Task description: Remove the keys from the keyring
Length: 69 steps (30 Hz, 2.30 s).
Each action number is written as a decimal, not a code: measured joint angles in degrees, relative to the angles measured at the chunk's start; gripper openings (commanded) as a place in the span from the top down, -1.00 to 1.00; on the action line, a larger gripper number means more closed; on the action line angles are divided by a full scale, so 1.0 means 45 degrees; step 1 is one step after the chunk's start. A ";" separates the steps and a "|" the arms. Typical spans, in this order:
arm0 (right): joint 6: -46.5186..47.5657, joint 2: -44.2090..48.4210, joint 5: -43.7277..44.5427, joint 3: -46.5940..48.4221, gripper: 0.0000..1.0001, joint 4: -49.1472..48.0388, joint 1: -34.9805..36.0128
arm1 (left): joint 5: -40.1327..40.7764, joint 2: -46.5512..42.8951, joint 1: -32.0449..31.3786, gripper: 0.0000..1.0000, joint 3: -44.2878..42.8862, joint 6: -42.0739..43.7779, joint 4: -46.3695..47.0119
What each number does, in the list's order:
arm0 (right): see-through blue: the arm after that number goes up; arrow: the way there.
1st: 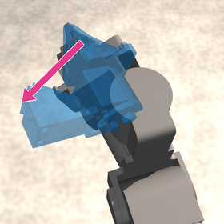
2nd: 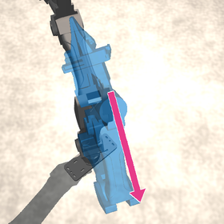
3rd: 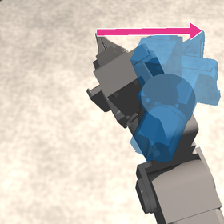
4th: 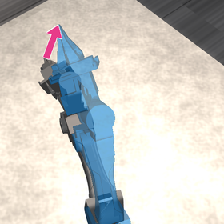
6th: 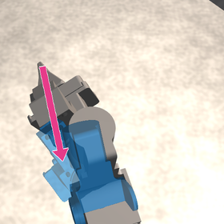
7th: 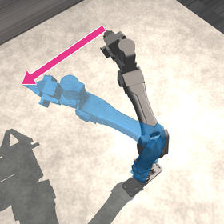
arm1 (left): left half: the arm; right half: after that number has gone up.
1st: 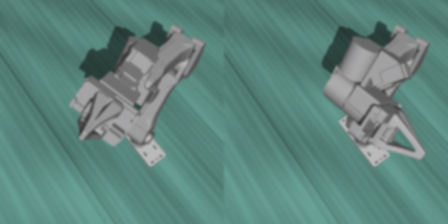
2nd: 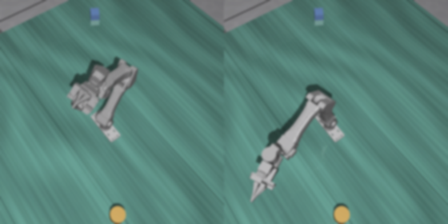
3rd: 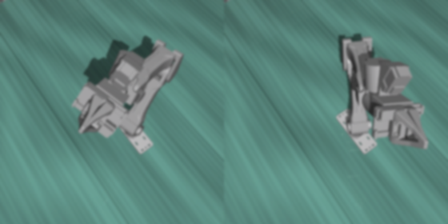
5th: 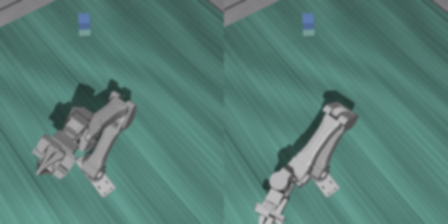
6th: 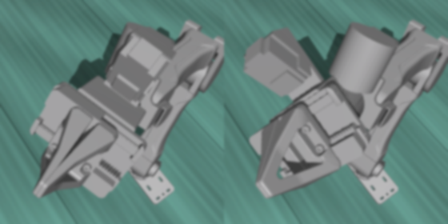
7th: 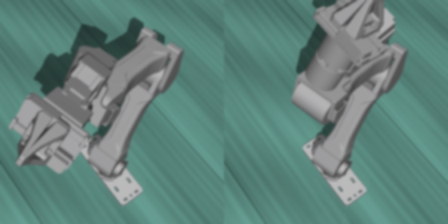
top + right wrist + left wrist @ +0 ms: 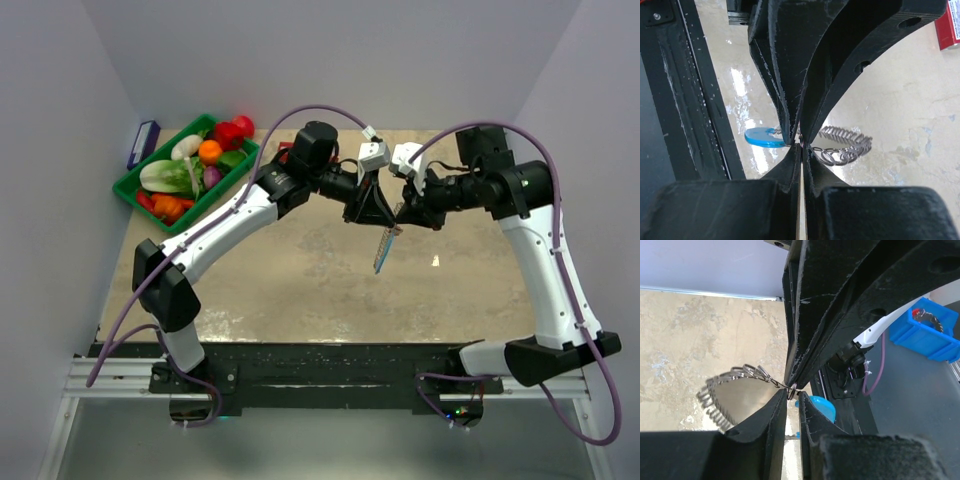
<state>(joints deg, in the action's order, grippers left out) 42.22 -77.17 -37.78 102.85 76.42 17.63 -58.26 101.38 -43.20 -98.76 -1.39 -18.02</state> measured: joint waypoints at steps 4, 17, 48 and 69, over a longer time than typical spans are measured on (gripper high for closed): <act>0.0097 -0.0180 0.0073 0.0034 1.00 0.0121 0.0005 | 0.0073 0.0000 0.0005 0.58 0.0000 0.0000 -0.0024; 0.0180 -0.0223 0.0024 0.0165 1.00 0.0457 0.0000 | 0.0083 0.0155 -0.0078 0.92 -0.0015 0.0000 -0.0010; 0.0398 -0.0087 0.0175 -0.0379 1.00 0.0160 -0.0063 | 0.0044 0.0510 -0.0068 0.60 -0.0199 -0.0112 -0.0248; 0.0398 0.0000 0.0146 -0.0743 1.00 -0.0209 -0.0058 | -0.0559 0.0685 0.0015 0.56 -0.0248 -0.0466 -0.0306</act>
<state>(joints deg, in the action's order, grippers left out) 44.01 -77.17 -37.12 99.50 75.48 17.37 -60.77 104.47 -43.13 -99.88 -3.49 -19.40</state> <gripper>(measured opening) 0.014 0.218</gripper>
